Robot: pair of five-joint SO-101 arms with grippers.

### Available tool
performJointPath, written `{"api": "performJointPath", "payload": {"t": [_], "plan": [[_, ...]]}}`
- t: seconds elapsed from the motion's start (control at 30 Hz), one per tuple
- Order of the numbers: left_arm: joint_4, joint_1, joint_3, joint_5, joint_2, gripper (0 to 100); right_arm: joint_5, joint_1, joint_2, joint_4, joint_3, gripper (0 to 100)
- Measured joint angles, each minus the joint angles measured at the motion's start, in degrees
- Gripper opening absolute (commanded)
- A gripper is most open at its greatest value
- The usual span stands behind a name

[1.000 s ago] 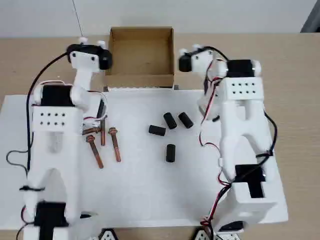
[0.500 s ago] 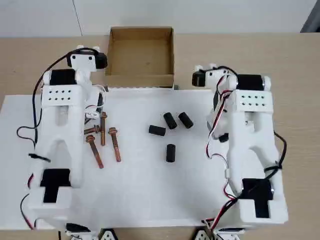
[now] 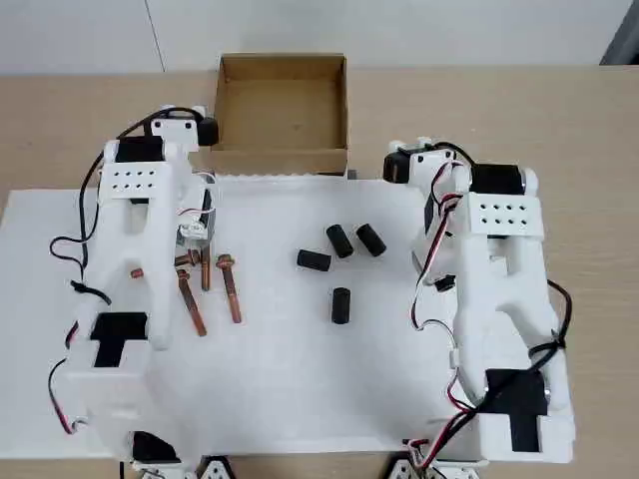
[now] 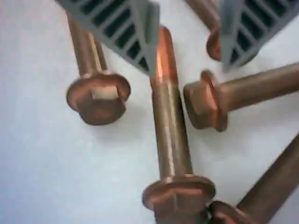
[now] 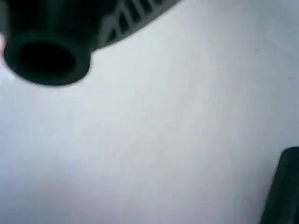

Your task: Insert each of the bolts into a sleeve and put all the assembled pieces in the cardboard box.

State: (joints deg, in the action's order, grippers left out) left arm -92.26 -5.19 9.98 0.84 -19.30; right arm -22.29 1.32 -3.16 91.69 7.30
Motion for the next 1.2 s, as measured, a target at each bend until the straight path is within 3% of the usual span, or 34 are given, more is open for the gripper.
{"api": "performJointPath", "payload": {"t": [0.33,1.2], "plan": [[3.9,3.0,0.0,0.2,-2.6,9,0.0,0.0,0.0,-0.2,0.0,0.8],[8.4,0.3,0.7,1.8,-10.2,6,0.0,0.1,0.0,-0.2,0.0,0.8]]}}
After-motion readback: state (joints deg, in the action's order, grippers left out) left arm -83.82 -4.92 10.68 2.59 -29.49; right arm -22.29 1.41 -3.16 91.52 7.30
